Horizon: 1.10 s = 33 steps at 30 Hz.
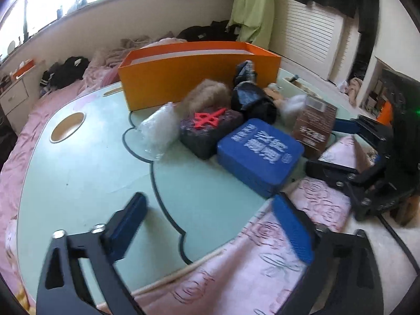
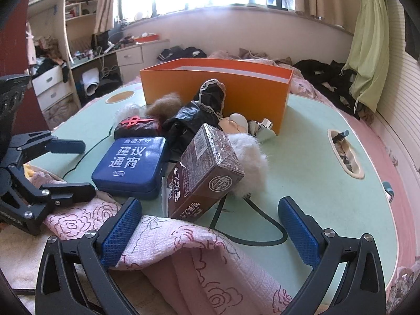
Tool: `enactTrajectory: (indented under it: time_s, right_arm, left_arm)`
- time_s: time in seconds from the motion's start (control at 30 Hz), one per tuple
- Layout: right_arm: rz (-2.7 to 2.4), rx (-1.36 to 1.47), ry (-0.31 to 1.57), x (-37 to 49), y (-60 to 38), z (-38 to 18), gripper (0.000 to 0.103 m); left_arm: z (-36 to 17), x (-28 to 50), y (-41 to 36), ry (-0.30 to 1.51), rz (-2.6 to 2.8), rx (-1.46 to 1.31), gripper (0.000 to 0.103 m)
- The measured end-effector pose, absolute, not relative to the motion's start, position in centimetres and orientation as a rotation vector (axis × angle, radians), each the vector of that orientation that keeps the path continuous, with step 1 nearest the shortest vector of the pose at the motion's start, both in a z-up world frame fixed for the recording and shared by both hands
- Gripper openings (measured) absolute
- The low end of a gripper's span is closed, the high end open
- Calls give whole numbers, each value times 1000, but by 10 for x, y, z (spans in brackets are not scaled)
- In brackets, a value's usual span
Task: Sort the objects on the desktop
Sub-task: 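Lift the blue tin out and set it beside the dark box, then reach into the box and grasp the green circuit board with the right gripper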
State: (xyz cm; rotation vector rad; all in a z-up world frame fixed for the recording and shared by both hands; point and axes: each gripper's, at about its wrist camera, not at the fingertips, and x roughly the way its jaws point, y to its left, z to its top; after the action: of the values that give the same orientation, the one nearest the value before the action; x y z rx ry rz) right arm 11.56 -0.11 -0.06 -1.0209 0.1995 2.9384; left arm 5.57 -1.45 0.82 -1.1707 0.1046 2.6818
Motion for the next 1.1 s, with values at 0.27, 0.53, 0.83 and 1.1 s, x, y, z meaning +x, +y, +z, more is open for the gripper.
enactTrajectory:
  time_s: [0.27,0.53,0.83,1.1]
  right_arm:
    - [3013,-995,231,127,7,30,103]
    - [2875,-943,360,44,36,97,103]
    - [2666,-1116,324,-26,56,65,103]
    - [2653,-1121,225,-30,55,61,103]
  left_arm:
    - [6,56,-16,110,2711,-1152,103]
    - [6,57,-16,116,2709,-1144,103]
    - [6,58,-17,117,2708,-1139,103]
    - [6,58,-18,119,2707,-1138,103]
